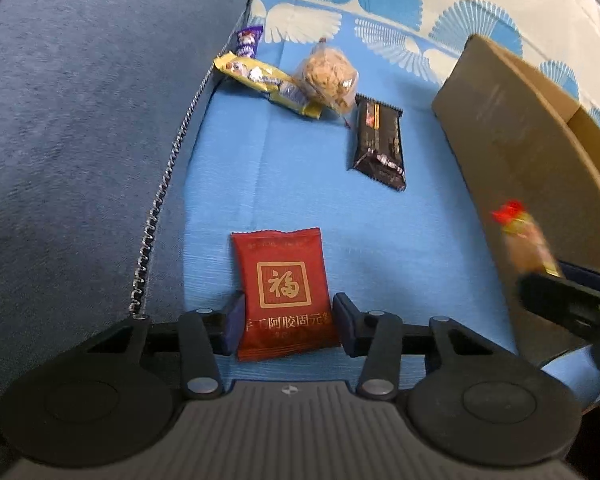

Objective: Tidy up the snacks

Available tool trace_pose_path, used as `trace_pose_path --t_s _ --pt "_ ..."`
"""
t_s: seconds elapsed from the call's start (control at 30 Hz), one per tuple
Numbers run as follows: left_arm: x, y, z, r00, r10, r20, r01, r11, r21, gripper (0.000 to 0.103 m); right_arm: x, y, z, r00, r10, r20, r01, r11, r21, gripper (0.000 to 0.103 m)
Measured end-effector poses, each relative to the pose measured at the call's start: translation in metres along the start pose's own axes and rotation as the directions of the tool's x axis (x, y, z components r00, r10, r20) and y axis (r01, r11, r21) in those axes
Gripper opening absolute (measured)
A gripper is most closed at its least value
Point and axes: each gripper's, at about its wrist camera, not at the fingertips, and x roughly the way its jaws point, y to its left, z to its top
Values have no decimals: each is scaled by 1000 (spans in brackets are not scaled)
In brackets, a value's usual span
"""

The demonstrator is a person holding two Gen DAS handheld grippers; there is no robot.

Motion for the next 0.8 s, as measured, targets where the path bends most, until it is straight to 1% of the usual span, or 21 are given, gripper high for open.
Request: trace_pose_path --t_s 0.07,0.13,0.23,0.3,0.4,0.47,0.53,0.6,0.7,0.8 --pt "-5 4 -1 1000 -21 21 21 1000 -12 51 -20 4 1 1000 -11 17 11 1000 -10 17" --pt "-8 6 -1 998 -49 27 50 999 -23 51 -37 9 0 999 -1 52 2 1000 -30 17" --pt "-9 7 -2 997 -75 22 76 997 -30 51 -44 17 -8 998 12 67 -7 997 -74 17" --pt "-8 4 -2 997 -81 14 81 997 -17 51 -32 17 -15 999 18 44 -16 998 -54 17" --pt "-7 0 -2 997 -73 12 73 997 0 51 -6 13 -22 999 17 -27 -17 1000 21 17" --pt "-6 0 -3 997 -71 6 71 997 1 51 11 10 -22 998 17 -53 -13 998 64 17" --pt "-4 1 -3 998 -69 -1 69 998 -4 51 23 9 -23 996 17 -83 -11 998 68 17" --pt "-2 2 -2 998 -70 -11 69 998 -8 52 32 7 -27 993 0 -119 9 997 75 18" --pt "2 0 0 998 -64 -19 64 998 0 53 43 5 -33 984 -1 -176 20 994 107 19" --pt "4 -5 0 998 -57 -27 58 998 25 57 49 5 -37 981 1 -195 20 994 103 19"
